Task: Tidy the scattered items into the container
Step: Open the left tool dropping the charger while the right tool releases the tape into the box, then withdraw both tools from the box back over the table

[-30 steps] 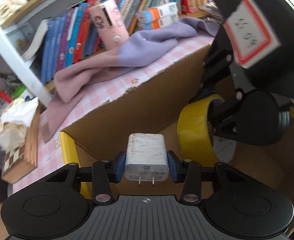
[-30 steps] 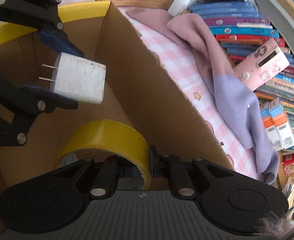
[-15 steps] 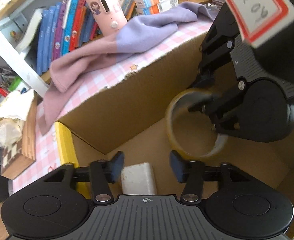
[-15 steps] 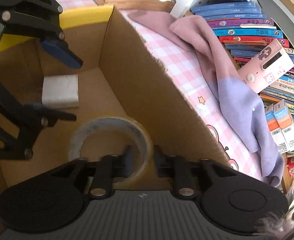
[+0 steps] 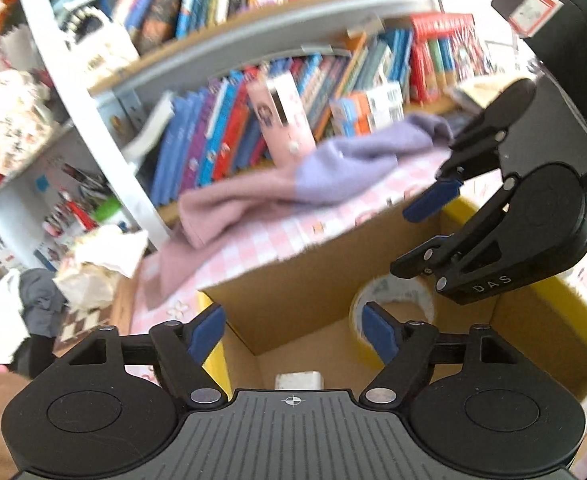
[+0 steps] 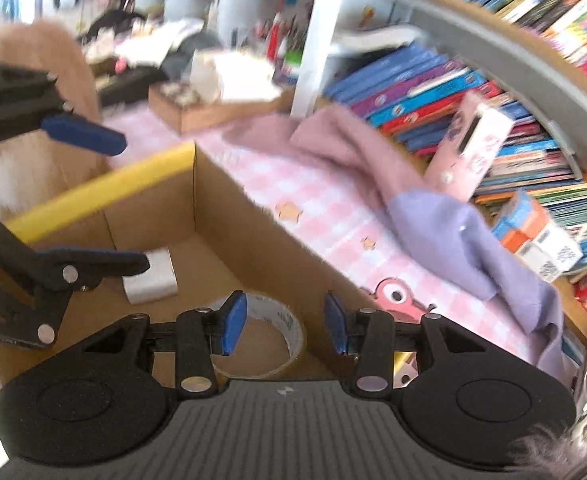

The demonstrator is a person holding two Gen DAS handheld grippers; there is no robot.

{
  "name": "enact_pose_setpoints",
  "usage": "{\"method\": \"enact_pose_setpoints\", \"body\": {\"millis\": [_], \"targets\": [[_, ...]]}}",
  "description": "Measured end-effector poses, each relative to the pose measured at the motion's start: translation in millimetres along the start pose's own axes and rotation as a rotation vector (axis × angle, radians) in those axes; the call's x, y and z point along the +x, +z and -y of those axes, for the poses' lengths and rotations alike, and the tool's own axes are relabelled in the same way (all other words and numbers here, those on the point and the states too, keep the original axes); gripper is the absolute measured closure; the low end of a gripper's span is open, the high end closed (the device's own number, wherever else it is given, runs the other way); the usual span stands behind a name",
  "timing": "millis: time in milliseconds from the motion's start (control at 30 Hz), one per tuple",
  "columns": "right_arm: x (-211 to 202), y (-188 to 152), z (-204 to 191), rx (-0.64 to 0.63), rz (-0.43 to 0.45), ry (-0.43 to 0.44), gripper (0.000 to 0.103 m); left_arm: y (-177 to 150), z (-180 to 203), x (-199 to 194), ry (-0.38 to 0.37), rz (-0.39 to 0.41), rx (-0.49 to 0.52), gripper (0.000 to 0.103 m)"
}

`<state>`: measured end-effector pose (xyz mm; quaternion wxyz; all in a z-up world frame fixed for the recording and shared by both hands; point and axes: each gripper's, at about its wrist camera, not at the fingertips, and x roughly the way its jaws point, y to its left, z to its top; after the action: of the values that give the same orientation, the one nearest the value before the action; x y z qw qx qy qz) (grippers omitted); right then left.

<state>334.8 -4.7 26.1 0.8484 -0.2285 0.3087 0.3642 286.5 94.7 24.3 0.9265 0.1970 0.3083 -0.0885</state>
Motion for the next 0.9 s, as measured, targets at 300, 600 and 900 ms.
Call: {"method": "enact_pose_setpoints", "body": {"millis": [300,600,900], "targets": [[-97.5,-15.6,-10.8,0.162,0.193,-0.083,0.061,-4.4,10.3,-80.6,0.053,0.112,-0.137,0.017],[-167.5,-55.8,-53.5,0.275,0.306,-0.202,0.059,-39.2,33.1,-150.1,0.131,0.169,-0.189,0.011],[-214.1,-112.3,-103.2,0.339,0.332,-0.289,0.058,-78.5,66.0,-202.9,0.167,0.192,-0.251,0.011]]}}
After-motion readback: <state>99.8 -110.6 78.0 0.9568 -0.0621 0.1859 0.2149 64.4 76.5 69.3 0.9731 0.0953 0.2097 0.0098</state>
